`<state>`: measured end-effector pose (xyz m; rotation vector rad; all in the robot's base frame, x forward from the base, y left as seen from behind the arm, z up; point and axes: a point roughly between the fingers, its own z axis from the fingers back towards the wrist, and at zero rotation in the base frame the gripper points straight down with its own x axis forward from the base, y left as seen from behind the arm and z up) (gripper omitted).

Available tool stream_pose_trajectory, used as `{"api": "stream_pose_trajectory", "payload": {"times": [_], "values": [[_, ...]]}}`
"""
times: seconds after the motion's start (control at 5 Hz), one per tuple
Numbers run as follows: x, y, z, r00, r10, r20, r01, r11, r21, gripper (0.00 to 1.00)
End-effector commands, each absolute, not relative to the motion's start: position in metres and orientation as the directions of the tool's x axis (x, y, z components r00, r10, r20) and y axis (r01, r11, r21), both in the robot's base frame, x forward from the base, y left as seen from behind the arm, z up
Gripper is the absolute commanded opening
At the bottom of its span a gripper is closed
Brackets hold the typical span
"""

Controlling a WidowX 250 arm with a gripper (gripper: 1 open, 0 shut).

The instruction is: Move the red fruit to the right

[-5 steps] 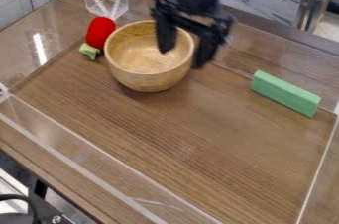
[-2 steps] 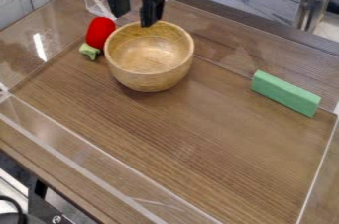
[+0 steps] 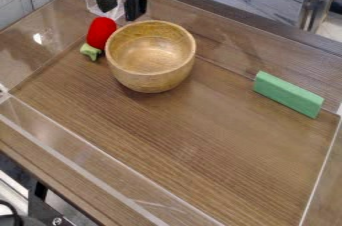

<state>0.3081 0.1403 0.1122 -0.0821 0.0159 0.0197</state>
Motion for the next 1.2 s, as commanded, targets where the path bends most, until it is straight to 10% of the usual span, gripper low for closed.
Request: {"api": "stream_pose_trajectory", "payload": {"times": [0.0,1.0], "values": [[0.320,0.161,0.129,0.999,-0.012,0.046,0.015,0.998,-0.055,1.00],[0.346,0.199,0.098,0.996,0.074,0.053,-0.072,0.997,-0.042,1.00]]}}
